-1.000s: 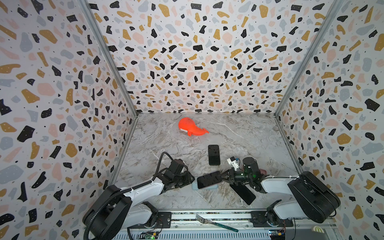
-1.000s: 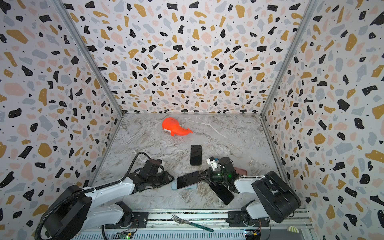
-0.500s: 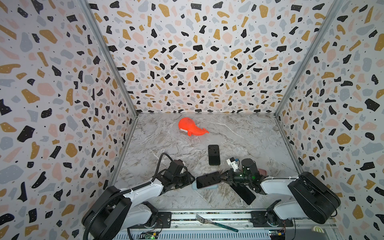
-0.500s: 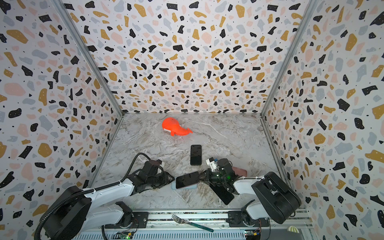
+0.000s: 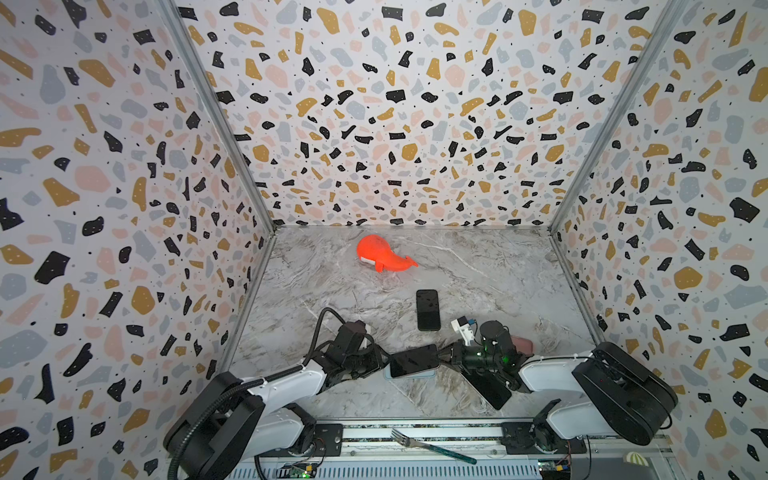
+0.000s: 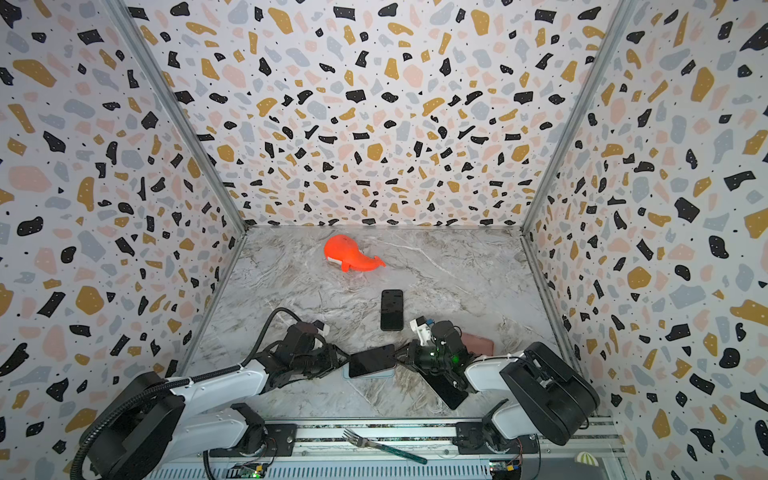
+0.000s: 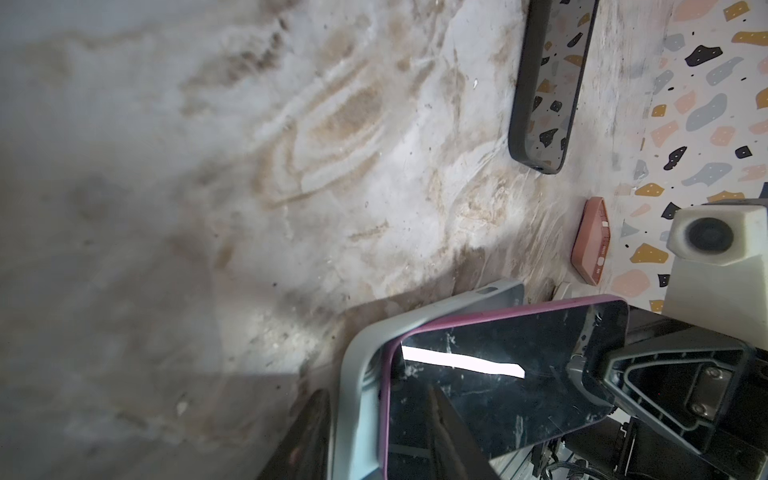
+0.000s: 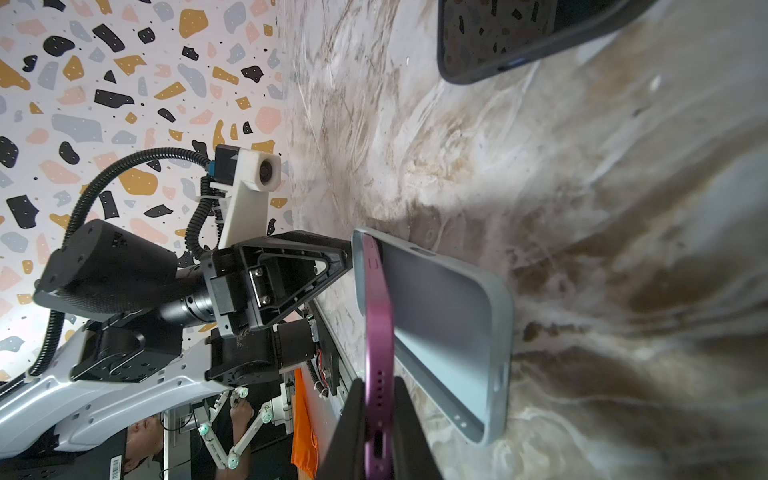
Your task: Put the phone into the phone case
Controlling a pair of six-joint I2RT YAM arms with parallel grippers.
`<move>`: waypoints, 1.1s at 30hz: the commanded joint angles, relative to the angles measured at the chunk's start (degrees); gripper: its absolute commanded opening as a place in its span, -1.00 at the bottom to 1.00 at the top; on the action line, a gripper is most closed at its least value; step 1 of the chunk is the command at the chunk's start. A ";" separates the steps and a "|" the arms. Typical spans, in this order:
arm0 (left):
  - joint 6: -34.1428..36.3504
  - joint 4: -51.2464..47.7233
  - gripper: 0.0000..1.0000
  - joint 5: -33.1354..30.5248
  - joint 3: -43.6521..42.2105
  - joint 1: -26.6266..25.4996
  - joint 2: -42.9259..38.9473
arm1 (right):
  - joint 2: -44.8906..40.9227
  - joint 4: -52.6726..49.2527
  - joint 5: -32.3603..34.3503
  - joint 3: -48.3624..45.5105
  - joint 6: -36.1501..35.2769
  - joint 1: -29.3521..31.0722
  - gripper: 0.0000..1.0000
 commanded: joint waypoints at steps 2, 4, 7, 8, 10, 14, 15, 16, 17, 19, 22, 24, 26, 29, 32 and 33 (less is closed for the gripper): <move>-0.59 1.52 -0.20 1.01 -1.07 0.22 -0.68 | 1.90 -0.51 3.40 -0.10 -0.25 1.26 -0.98; -0.59 1.61 -0.20 1.16 -1.19 0.22 -0.77 | 2.84 0.15 3.26 -0.05 -0.16 1.52 -0.98; -0.68 1.91 -0.21 1.27 -1.35 0.22 -0.88 | 3.81 0.53 3.36 0.16 -0.12 1.98 -0.98; -0.83 2.08 -0.21 1.40 -1.51 0.22 -0.94 | 4.06 0.58 3.46 0.23 -0.16 2.19 -0.97; -1.02 2.33 -0.21 1.69 -1.76 0.22 -1.12 | 4.47 0.61 3.68 0.34 -0.12 2.45 -0.97; -0.96 2.53 -0.22 1.64 -1.87 0.22 -1.10 | 5.71 0.98 3.22 1.06 -0.45 2.87 -0.97; -0.87 2.54 -0.22 1.69 -1.87 0.22 -1.00 | 6.20 0.96 2.76 1.36 -0.67 2.87 -0.97; -0.73 2.55 -0.23 1.65 -1.87 0.22 -0.85 | 6.62 1.05 2.21 1.66 -0.93 2.92 -0.96; -0.60 2.63 -0.23 1.63 -1.87 0.22 -0.66 | 7.10 1.09 1.19 2.02 -1.42 2.86 -0.96; -0.20 2.56 -0.23 1.56 -1.70 0.22 -0.23 | 8.18 0.55 -0.99 3.08 -2.56 2.77 -0.97; 0.28 2.36 -0.24 1.59 -1.28 0.21 0.24 | 9.69 -1.96 -4.52 4.71 -4.80 2.24 -0.97; 0.44 2.26 -0.24 1.47 -1.02 0.22 0.46 | 10.57 -3.01 -6.88 5.37 -5.60 1.34 -0.96; 0.39 2.21 -0.24 1.51 -0.82 0.22 0.49 | 10.77 -3.33 -7.30 5.22 -5.50 0.67 -0.96; 0.11 2.37 -0.24 1.51 -0.82 0.22 0.33 | 9.90 -4.76 -5.83 5.55 -6.01 0.74 -0.93; -0.32 2.63 -0.24 1.52 -0.75 0.21 0.18 | 9.72 -6.05 -4.87 6.17 -6.71 0.79 -0.89; -0.33 2.60 -0.24 1.51 -0.73 0.22 0.16 | 9.83 -6.29 -4.72 6.32 -6.84 0.74 -0.87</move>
